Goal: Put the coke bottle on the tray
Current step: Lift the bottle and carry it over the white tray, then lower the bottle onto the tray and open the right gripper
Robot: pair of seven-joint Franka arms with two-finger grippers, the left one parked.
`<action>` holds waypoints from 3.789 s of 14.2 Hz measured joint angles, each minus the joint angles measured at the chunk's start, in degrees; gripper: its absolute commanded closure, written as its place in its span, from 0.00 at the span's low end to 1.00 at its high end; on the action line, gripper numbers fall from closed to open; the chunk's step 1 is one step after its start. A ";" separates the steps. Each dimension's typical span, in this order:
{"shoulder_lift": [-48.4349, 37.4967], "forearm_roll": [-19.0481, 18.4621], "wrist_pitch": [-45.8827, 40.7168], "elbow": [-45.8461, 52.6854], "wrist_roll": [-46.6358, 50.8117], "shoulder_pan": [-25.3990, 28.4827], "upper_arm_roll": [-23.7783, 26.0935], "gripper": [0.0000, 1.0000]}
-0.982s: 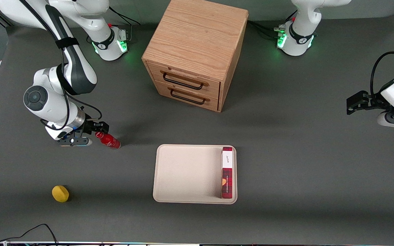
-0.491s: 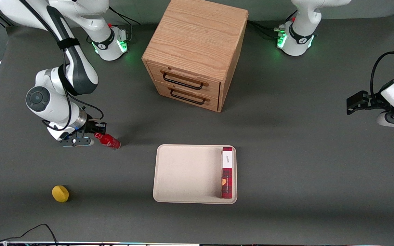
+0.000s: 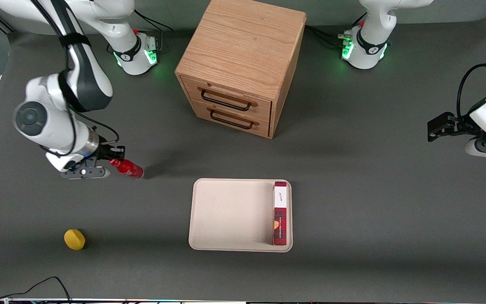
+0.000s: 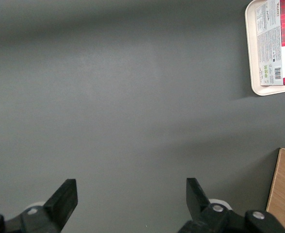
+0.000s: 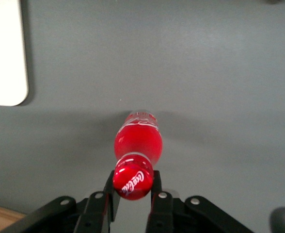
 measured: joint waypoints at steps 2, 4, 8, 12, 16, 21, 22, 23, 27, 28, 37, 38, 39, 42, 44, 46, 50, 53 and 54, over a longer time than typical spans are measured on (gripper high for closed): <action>-0.93 0.00 -10.32 8.40 -0.15 -0.08 -0.01 1.00; -1.28 0.00 -19.63 17.11 -0.18 -0.09 -0.01 1.00; -1.31 0.10 -26.85 26.48 -0.18 -0.39 -0.11 1.00; 2.49 3.56 -24.97 28.50 -0.18 -0.14 -0.08 1.00; 10.94 3.87 -20.14 35.38 0.41 5.39 0.20 1.00; 20.51 1.80 -15.80 44.45 4.83 14.64 -0.29 1.00; 22.32 0.86 -14.25 45.56 5.58 15.69 -0.35 1.00; 24.14 0.13 -12.38 46.29 6.88 16.62 -0.40 1.00; 30.21 -2.29 -4.93 47.38 10.05 20.76 -3.96 1.00; 31.26 -2.41 -3.48 47.46 10.42 22.22 -5.63 1.00; 38.56 -2.45 6.29 47.99 10.99 24.15 -7.22 1.00; 39.25 -2.45 6.66 47.99 10.99 24.16 -7.22 1.00; 39.86 -2.45 6.93 48.00 11.00 24.18 -7.21 1.00; 41.16 -2.43 7.43 48.01 10.99 24.21 -7.06 1.00; 41.26 -2.34 7.57 48.19 11.00 24.22 -7.02 0.84; 41.35 -2.33 7.57 48.32 11.00 24.22 -7.02 0.39; 41.51 -2.25 7.57 48.68 11.00 24.15 -7.03 0.02; 41.44 -1.46 7.24 49.39 11.00 23.97 -7.05 0.00; 41.17 -1.41 5.95 49.99 10.99 23.81 -7.06 0.00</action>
